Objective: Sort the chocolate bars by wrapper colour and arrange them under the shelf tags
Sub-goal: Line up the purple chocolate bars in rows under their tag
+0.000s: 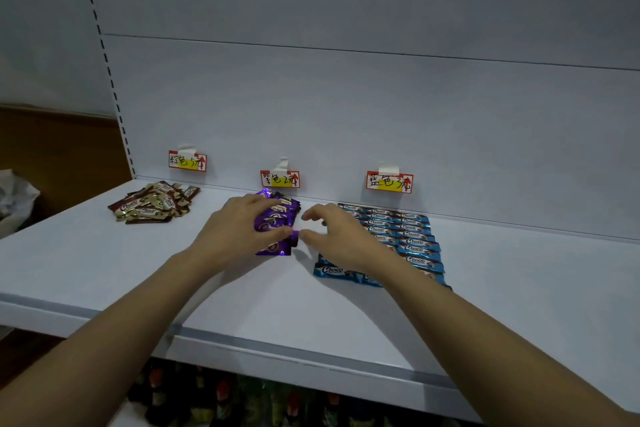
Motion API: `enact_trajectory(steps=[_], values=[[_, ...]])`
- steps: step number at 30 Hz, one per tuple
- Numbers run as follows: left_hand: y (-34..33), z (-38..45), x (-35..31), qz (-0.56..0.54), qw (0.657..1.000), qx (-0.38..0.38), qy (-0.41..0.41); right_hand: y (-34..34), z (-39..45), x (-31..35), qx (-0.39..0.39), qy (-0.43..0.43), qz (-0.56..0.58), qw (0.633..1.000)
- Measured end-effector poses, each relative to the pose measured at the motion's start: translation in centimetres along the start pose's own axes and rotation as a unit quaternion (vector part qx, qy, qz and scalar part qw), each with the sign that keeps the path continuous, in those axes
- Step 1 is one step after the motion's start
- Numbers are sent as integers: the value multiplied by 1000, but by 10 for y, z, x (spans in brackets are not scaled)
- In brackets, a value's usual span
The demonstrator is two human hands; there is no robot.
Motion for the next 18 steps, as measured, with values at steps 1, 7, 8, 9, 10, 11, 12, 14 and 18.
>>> enact_trajectory(steps=[1,7,8,9,10,11,12,14,18], values=[[-2,1,12,-1,1000,20,12,-6,9,3,7,-5,10,1000],[-21,10,56,-10,996,81,42,-38,60,11,9,-85,74,994],[-26,14,57,0,995,90,35,-43,67,10,9,-99,81,992],[-29,19,59,10,995,96,30,-48,74,9,5,-111,78,991],[-32,24,61,16,994,105,30,-51,80,8,-2,-120,69,990],[-35,29,64,21,992,117,34,-53,86,7,-9,-129,54,990],[-37,34,67,27,991,128,35,-55,92,6,-13,-138,38,990],[-38,44,71,34,990,136,27,-57,103,2,-14,-156,10,988],[-40,63,76,35,987,159,6,-55,124,-8,-27,-179,1,983]])
Point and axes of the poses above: each hand's wrist, its own z-axis towards the middle knuckle, its own y-axis out of the back of the hand, x = y × z, the point moved 8 cm from there along z, towards the middle knuckle, and after that the axes turned 15 degrees about x, right-handed, at the moved point
